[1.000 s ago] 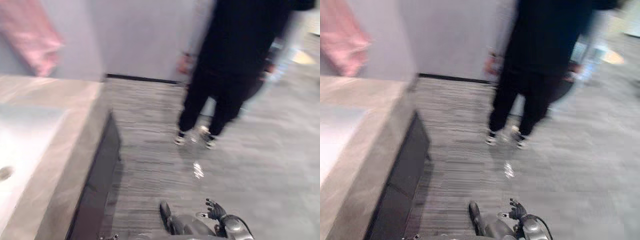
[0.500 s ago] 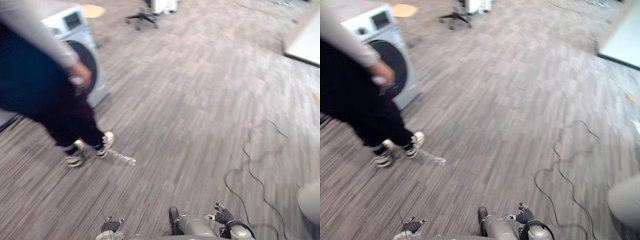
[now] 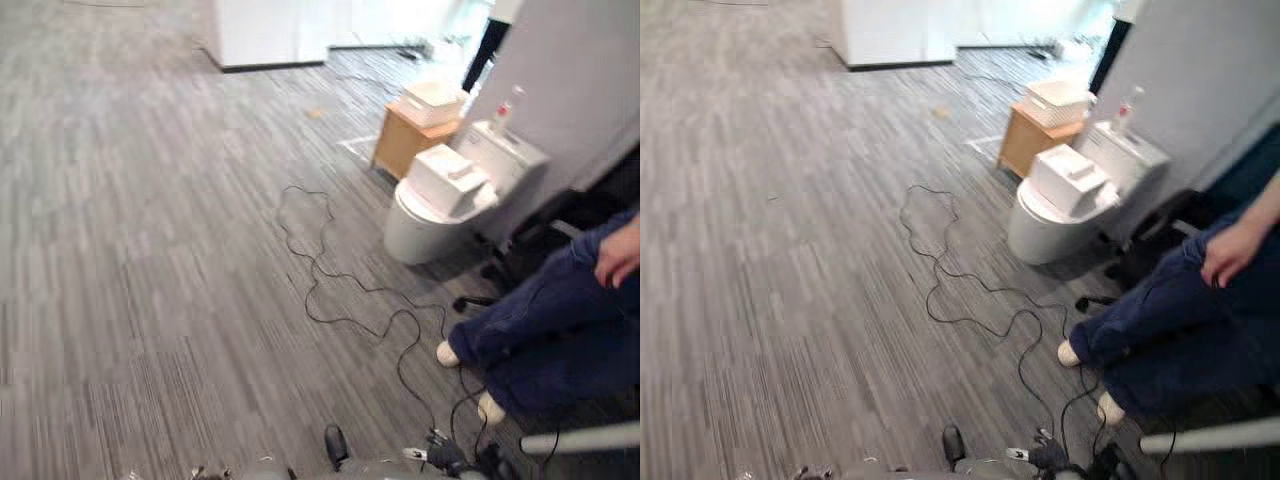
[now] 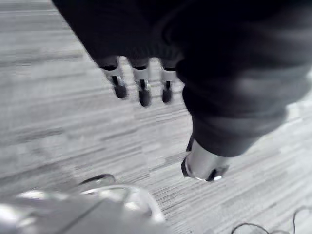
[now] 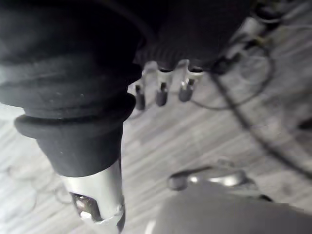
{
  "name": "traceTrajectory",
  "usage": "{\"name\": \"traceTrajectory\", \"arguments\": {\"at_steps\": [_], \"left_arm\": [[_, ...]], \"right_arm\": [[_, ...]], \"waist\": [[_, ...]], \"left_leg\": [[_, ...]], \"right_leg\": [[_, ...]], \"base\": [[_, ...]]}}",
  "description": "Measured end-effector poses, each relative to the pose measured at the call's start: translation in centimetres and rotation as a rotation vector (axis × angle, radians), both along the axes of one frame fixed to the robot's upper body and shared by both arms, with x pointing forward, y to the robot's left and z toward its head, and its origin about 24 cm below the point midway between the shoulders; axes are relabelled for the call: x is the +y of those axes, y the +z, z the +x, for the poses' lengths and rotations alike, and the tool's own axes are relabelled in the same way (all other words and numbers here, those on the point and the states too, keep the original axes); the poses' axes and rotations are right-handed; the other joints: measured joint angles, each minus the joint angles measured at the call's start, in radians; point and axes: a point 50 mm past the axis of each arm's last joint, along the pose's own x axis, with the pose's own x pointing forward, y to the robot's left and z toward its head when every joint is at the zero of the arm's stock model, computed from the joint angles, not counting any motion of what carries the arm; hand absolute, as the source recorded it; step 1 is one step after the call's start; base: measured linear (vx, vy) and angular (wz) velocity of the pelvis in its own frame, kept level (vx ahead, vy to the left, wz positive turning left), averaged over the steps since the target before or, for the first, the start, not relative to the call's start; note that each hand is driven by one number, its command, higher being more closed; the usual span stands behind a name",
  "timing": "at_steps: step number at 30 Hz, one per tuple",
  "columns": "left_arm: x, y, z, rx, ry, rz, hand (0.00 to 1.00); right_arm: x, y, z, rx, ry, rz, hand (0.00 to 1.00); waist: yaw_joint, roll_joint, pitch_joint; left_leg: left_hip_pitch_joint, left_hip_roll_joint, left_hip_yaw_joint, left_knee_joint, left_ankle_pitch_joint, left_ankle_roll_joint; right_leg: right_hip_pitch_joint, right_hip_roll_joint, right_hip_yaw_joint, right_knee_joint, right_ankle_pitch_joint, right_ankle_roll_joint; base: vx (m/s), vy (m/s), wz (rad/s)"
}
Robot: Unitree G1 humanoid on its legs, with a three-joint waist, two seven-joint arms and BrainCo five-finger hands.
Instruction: Organize washtable
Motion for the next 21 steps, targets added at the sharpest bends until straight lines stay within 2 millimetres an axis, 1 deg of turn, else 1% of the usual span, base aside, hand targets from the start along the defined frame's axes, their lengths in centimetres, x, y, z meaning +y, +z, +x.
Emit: {"name": "traceTrajectory", "arguments": {"at_steps": [1, 2, 3, 5, 7, 8, 9, 12, 13, 15, 17, 18, 20, 21], "left_arm": [[-0.3, -0.1, -0.2, 0.002, 0.001, -0.009, 0.0], [-0.8, -0.3, -0.5, 0.017, -0.003, -0.022, 0.0], [-1.1, -0.4, -0.6, 0.025, -0.01, -0.034, 0.0], [-1.4, -0.6, -1.1, 0.043, -0.006, -0.044, 0.0], [-1.3, -0.6, -1.5, 0.051, -0.002, -0.045, 0.0], [-1.2, -0.6, -1.5, 0.048, -0.003, -0.043, 0.0], [-1.2, -0.6, -1.4, 0.042, -0.004, -0.041, 0.0], [-1.1, -0.5, -1.4, 0.041, -0.004, -0.038, 0.0], [-1.1, -0.5, -1.5, 0.041, -0.002, -0.039, 0.0], [-1.1, -0.6, -1.8, 0.05, 0.0, -0.04, 0.0], [-1.2, -0.6, -2.1, 0.058, 0.0, -0.041, 0.0], [-1.2, -0.6, -2.2, 0.058, -0.001, -0.041, 0.0], [-1.1, -0.6, -2.2, 0.06, -0.002, -0.041, 0.0], [-1.2, -0.6, -2.1, 0.06, -0.012, -0.04, 0.0]], "right_arm": [[-0.4, 0.0, -0.3, 0.008, -0.015, -0.008, 0.0], [-0.5, -0.1, -0.5, 0.013, -0.032, -0.008, 0.0], [-0.9, -0.1, -0.8, 0.027, -0.055, -0.011, 0.0], [-1.0, -0.1, -0.8, 0.029, -0.066, -0.01, 0.0], [-1.0, -0.2, -1.3, 0.04, -0.078, -0.008, 0.0], [-1.1, -0.2, -1.4, 0.041, -0.085, -0.008, 0.0], [-1.1, -0.3, -1.5, 0.043, -0.096, -0.006, 0.0], [-1.0, -0.3, -1.7, 0.051, -0.109, -0.003, 0.0], [-1.1, -0.3, -1.7, 0.05, -0.109, -0.003, 0.0], [-1.2, -0.3, -1.7, 0.05, -0.114, -0.005, 0.0], [-1.2, -0.3, -1.7, 0.049, -0.115, -0.005, 0.0], [-1.2, -0.3, -1.7, 0.049, -0.115, -0.005, 0.0], [-1.2, -0.3, -1.5, 0.045, -0.116, -0.009, 0.0], [-1.2, -0.3, -1.4, 0.044, -0.117, -0.012, 0.0]], "waist": [[-0.01, 0.011, -0.004], [-0.022, 0.016, -0.004], [-0.018, 0.027, 0.007], [-0.017, 0.035, 0.011], [-0.017, 0.035, 0.011], [-0.017, 0.027, 0.008], [-0.017, 0.024, 0.008], [-0.014, 0.019, 0.012], [-0.014, 0.018, 0.016], [-0.017, 0.03, 0.022], [-0.017, 0.028, 0.018], [-0.017, 0.034, 0.022], [-0.017, 0.032, 0.02], [-0.017, 0.026, 0.013]], "left_leg": [[0.001, -0.012, 0.013, -0.021, 0.02, 0.015], [0.005, -0.038, 0.024, -0.03, 0.027, 0.019], [0.018, -0.046, 0.021, -0.028, 0.031, 0.019], [0.048, -0.053, -0.009, -0.029, 0.035, 0.015], [0.074, -0.059, -0.045, -0.031, 0.035, 0.015], [0.076, -0.061, -0.052, -0.034, 0.035, 0.015], [0.084, -0.066, -0.052, -0.059, 0.034, 0.015], [0.084, -0.083, -0.049, -0.101, 0.032, 0.009], [0.083, -0.085, -0.046, -0.105, 0.032, 0.008], [0.083, -0.088, -0.037, -0.114, 0.032, 0.008], [0.086, -0.089, -0.025, -0.126, 0.033, 0.007], [0.088, -0.09, -0.024, -0.129, 0.033, 0.007], [0.092, -0.093, -0.026, -0.126, 0.041, 0.007], [0.088, -0.099, -0.059, -0.117, 0.049, 0.004]], "right_leg": [[-0.001, -0.004, 0.004, 0.003, 0.002, -0.003], [0.005, -0.022, 0.019, 0.011, -0.001, -0.01], [0.007, -0.029, 0.032, 0.017, -0.004, -0.01], [0.024, -0.024, 0.034, 0.034, -0.006, -0.011], [0.043, -0.021, 0.016, 0.045, -0.018, -0.023], [0.041, -0.021, 0.014, 0.051, -0.021, -0.021], [0.038, -0.021, 0.006, 0.052, -0.027, -0.027], [0.022, -0.033, -0.02, 0.051, -0.035, -0.021], [0.02, -0.042, -0.042, 0.048, -0.034, -0.021], [0.019, -0.051, -0.063, 0.04, -0.033, -0.02], [0.021, -0.051, -0.063, 0.029, -0.032, -0.02], [0.021, -0.051, -0.064, 0.026, -0.032, -0.02], [0.021, -0.051, -0.069, 0.016, -0.015, -0.025], [0.023, -0.053, -0.075, 0.016, -0.009, -0.02]], "base": [[0.06, 0.158, -0.49], [0.09, 0.132, -0.54], [0.08, 0.108, -0.48], [0.07, 0.046, -0.39], [0.04, 0.007, -0.15], [0.01, -0.001, 0.04], [-0.04, 0.0, 0.08], [-0.06, -0.008, 0.0], [-0.05, -0.011, -0.11], [-0.03, -0.001, -0.15], [0.01, 0.008, -0.2], [0.1, 0.005, -0.13], [0.13, -0.001, 0.0], [0.11, -0.006, 0.06]]}}
